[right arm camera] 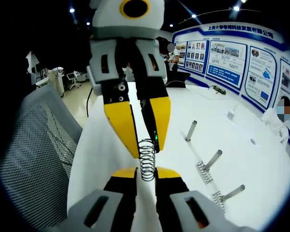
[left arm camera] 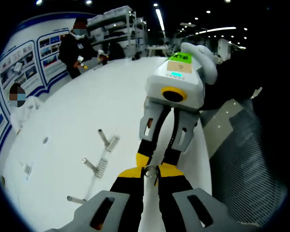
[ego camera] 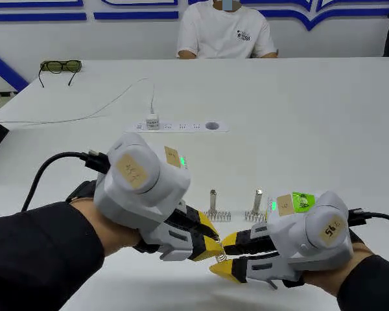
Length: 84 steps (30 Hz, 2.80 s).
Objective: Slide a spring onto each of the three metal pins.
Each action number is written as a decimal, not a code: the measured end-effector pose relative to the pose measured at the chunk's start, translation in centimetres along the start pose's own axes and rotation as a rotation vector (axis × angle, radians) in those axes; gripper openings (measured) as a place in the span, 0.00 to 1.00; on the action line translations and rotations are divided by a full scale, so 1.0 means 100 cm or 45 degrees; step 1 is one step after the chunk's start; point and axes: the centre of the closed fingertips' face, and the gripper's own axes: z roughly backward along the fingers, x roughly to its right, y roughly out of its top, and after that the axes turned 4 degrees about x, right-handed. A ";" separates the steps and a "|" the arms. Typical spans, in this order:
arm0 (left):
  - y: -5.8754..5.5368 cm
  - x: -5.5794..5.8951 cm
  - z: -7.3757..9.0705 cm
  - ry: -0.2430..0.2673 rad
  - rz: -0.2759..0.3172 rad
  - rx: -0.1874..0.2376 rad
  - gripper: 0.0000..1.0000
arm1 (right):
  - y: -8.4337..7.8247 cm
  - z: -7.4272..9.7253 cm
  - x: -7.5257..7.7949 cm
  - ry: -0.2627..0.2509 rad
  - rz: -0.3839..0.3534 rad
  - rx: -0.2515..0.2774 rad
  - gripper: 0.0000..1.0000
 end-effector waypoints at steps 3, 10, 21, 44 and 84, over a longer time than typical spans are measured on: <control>0.000 0.000 0.000 0.002 0.004 -0.001 0.09 | 0.001 -0.001 0.000 -0.001 0.004 0.003 0.14; 0.002 0.002 -0.002 -0.006 0.021 0.010 0.09 | 0.001 -0.003 -0.003 0.011 -0.002 0.009 0.13; -0.006 -0.004 0.005 0.016 0.034 -0.011 0.09 | 0.000 0.000 0.002 -0.011 -0.033 0.018 0.22; -0.024 -0.087 0.058 0.236 0.146 -0.043 0.09 | -0.001 0.061 0.040 -0.225 -0.142 0.065 0.40; -0.040 -0.151 0.047 0.296 0.244 -0.120 0.09 | -0.031 0.103 0.065 -0.447 -0.291 0.090 0.79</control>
